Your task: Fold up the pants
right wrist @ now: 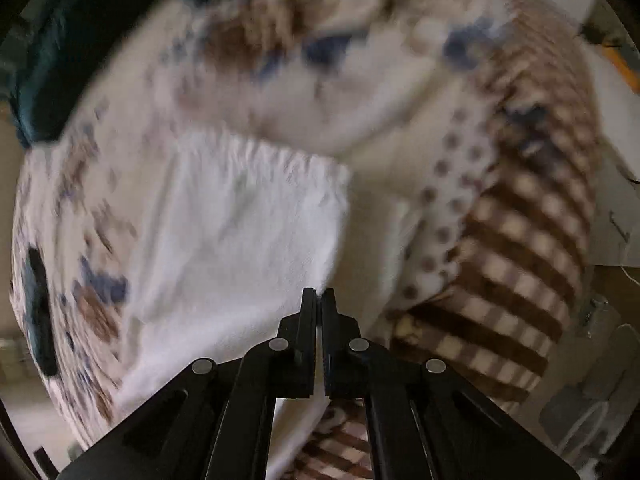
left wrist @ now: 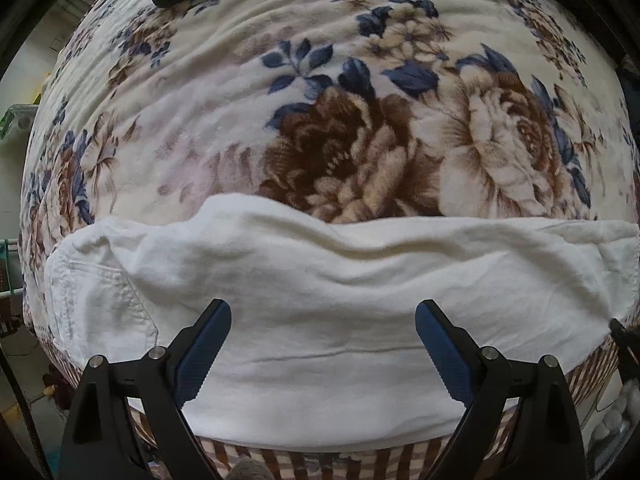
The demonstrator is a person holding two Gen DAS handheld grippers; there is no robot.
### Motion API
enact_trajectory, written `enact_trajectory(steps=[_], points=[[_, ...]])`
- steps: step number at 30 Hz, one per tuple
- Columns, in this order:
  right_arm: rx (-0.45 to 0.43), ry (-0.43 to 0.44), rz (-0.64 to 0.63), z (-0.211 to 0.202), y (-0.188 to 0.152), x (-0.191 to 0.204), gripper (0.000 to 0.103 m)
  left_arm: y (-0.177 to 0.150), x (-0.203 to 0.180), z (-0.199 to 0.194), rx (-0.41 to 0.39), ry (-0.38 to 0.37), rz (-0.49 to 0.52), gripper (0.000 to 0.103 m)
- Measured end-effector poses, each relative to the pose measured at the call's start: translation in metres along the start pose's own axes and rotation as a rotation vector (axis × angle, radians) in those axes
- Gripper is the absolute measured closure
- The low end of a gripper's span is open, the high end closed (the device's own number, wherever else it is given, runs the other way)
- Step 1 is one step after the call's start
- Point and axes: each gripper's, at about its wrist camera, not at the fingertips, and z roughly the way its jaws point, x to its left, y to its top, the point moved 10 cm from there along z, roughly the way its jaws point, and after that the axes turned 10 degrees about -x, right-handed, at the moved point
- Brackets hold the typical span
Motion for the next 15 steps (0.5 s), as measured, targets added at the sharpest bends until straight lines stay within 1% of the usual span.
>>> enact_trajectory(steps=[1,2,3,4,5,6,8,10,12,13,14,15], points=[[0.031,-0.022,0.003,0.009,-0.001,-0.004,0.099,-0.003,0.0,0.0,0.001,0.0,-0.004,0.009],[0.049,-0.024,0.014,0.014,-0.001,-0.007,0.093,-0.004,0.0,0.0,0.0,0.003,-0.012,0.009],[0.075,-0.025,0.02,0.017,-0.002,-0.008,0.091,-0.013,0.0,-0.002,-0.01,0.01,-0.018,0.009],[0.087,-0.027,0.018,0.017,-0.002,-0.007,0.089,-0.015,0.003,-0.003,-0.022,0.013,-0.024,0.009],[0.085,-0.028,0.01,0.013,-0.003,-0.006,0.079,-0.016,0.008,-0.003,-0.037,0.013,-0.03,0.009],[0.071,-0.025,-0.005,0.004,-0.005,-0.003,0.06,-0.018,0.011,-0.006,-0.055,0.014,-0.039,0.009],[0.049,-0.019,-0.031,-0.013,-0.013,0.004,0.043,-0.025,0.021,-0.01,-0.071,0.019,-0.056,0.009],[0.068,0.024,-0.055,-0.027,-0.035,0.018,0.043,-0.035,0.041,-0.013,-0.077,0.005,-0.087,0.009],[0.127,0.061,-0.09,-0.032,-0.069,0.035,0.043,-0.048,0.065,-0.014,-0.076,-0.005,-0.135,0.009],[0.159,0.074,-0.109,-0.032,-0.089,0.044,0.043,-0.058,0.082,-0.017,-0.076,-0.006,-0.175,0.009],[0.186,0.084,-0.126,-0.031,-0.107,0.054,0.043,-0.058,0.106,-0.014,-0.075,-0.01,-0.199,0.009],[0.206,0.088,-0.145,-0.03,-0.126,0.063,0.043,-0.067,0.124,-0.016,-0.073,-0.009,-0.234,0.009]])
